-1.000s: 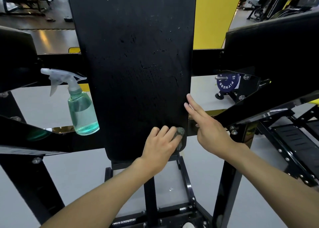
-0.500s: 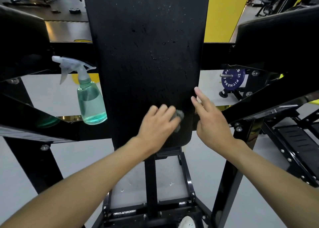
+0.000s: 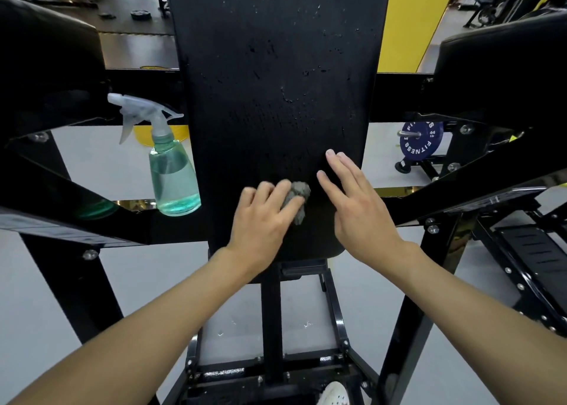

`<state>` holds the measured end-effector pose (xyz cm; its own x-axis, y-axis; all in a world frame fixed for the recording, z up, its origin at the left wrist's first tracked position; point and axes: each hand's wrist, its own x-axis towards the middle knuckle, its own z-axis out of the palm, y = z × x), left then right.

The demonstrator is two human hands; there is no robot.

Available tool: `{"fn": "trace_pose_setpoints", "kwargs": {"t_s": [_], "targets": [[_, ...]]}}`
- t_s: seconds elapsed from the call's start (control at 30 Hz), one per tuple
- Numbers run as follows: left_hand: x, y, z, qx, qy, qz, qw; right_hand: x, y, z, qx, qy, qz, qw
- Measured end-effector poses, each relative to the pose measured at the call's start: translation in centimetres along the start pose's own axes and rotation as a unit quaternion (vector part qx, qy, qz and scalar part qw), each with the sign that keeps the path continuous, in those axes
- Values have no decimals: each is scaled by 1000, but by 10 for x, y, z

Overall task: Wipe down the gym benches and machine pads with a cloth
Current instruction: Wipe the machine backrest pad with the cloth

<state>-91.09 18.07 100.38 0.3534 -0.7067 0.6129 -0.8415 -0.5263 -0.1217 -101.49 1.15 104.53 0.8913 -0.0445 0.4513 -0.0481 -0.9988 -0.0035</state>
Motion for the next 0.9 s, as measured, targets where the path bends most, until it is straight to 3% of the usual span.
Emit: {"fn": "trace_pose_setpoints", "kwargs": {"t_s": [0.13, 0.2, 0.37, 0.57, 0.73, 0.9], "targets": [[-31, 12, 6, 2, -60, 84, 995, -2, -2, 2, 2, -6, 5, 1000], [-22, 1, -2, 9, -52, 97, 994, -3, -4, 2, 2, -6, 6, 1000], [-21, -18, -4, -3, 1, -13, 1000, -4, -4, 5, 2, -3, 14, 1000], [-32, -25, -10, 29, -40, 102, 994, 6, -21, -3, -46, 18, 32, 998], [-36, -36, -9, 23, 17, -27, 999, 31, -40, -2, -35, -2, -45, 998], [-69, -34, -4, 23, -61, 77, 995, 27, -40, 6, -44, -14, -44, 998]]}}
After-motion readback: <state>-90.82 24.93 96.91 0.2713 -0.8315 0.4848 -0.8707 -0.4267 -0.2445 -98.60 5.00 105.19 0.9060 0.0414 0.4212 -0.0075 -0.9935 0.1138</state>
